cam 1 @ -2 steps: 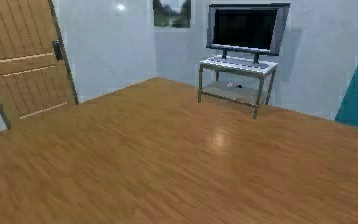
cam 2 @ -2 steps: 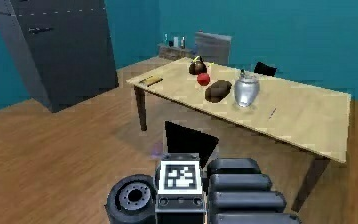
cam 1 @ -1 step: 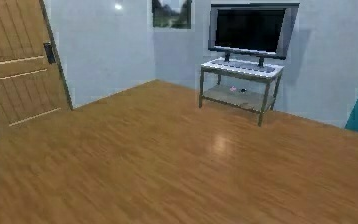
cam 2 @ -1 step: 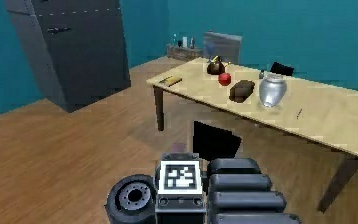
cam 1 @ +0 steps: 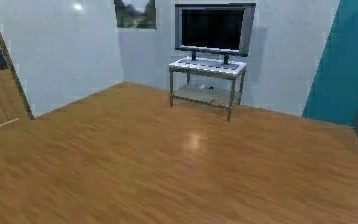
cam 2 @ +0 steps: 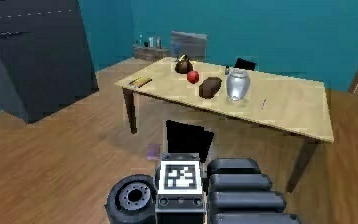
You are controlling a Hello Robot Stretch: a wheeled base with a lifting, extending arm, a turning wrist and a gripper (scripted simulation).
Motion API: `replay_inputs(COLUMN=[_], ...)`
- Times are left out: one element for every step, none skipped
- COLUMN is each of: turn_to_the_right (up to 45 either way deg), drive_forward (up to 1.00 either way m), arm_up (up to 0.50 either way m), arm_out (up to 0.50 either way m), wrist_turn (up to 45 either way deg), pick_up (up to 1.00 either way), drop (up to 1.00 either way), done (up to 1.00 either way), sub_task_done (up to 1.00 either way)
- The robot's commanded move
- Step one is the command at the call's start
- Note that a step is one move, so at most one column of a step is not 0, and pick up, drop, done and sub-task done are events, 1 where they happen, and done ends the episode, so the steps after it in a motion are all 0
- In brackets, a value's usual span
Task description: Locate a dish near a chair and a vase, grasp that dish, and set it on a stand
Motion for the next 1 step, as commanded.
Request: replay_inputs(turn_to_the_right=[0.0], drive_forward=[1.00], arm_up=[0.00], arm_out=[0.00], wrist_turn=[0.0], pick_up=[0.00], drop=[0.00], done=[0.00], sub_task_done=[0.00])
